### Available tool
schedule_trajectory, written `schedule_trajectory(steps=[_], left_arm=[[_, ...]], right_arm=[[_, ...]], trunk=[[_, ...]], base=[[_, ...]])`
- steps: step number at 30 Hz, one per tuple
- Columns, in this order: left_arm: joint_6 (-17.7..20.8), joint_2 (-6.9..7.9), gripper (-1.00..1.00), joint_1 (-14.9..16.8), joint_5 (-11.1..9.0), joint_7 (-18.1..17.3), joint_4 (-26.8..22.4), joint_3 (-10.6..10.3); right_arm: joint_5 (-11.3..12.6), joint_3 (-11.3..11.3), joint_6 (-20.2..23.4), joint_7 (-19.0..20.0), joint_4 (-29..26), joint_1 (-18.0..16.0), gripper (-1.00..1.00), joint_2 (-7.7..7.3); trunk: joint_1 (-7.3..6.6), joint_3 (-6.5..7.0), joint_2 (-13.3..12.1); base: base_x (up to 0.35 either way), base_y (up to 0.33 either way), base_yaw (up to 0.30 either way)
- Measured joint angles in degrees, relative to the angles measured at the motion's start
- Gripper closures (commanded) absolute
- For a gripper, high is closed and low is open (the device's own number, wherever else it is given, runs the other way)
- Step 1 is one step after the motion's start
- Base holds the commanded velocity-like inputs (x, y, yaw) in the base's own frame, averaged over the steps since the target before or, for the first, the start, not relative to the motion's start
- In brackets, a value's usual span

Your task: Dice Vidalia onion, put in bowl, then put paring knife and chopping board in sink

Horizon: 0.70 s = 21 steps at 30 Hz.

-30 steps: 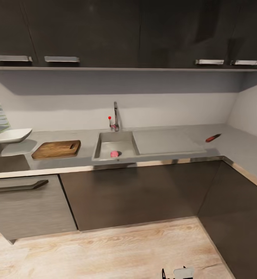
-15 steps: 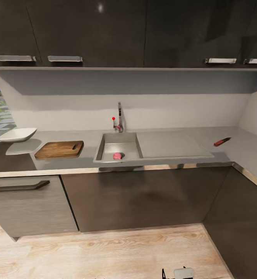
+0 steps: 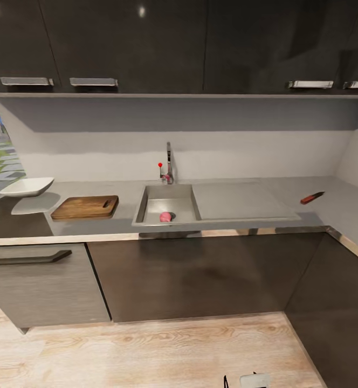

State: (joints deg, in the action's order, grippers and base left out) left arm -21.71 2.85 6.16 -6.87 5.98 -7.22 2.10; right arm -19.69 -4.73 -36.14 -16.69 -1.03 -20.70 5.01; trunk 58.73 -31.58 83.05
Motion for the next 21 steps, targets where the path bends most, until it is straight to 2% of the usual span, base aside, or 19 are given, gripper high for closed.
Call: schedule_trajectory(steps=[6, 14, 21], left_arm=[[1.94, -1.73, -1.00, -1.98, 0.40, 0.17, 1.95, -0.11], [4.51, -2.81, -1.00, -4.58, 0.49, 0.49, -0.60, -0.16], [6.77, -2.90, -1.00, -5.57, 0.79, 0.50, -2.84, -0.02]], right_arm=[[0.08, 0.00, 1.81, 0.30, -0.06, -0.03, -1.00, -0.24], [0.09, 0.00, 3.02, 0.35, -0.08, 0.00, -1.00, -0.32], [0.09, 0.00, 3.04, 0.38, -0.08, 0.00, -1.00, -0.34]], trunk=[[0.00, 0.00, 0.00], [0.00, 0.00, 0.00], [0.00, 0.00, 0.00]], base=[[0.000, 0.000, 0.000], [0.000, 0.000, 0.000], [0.000, 0.000, 0.000]])
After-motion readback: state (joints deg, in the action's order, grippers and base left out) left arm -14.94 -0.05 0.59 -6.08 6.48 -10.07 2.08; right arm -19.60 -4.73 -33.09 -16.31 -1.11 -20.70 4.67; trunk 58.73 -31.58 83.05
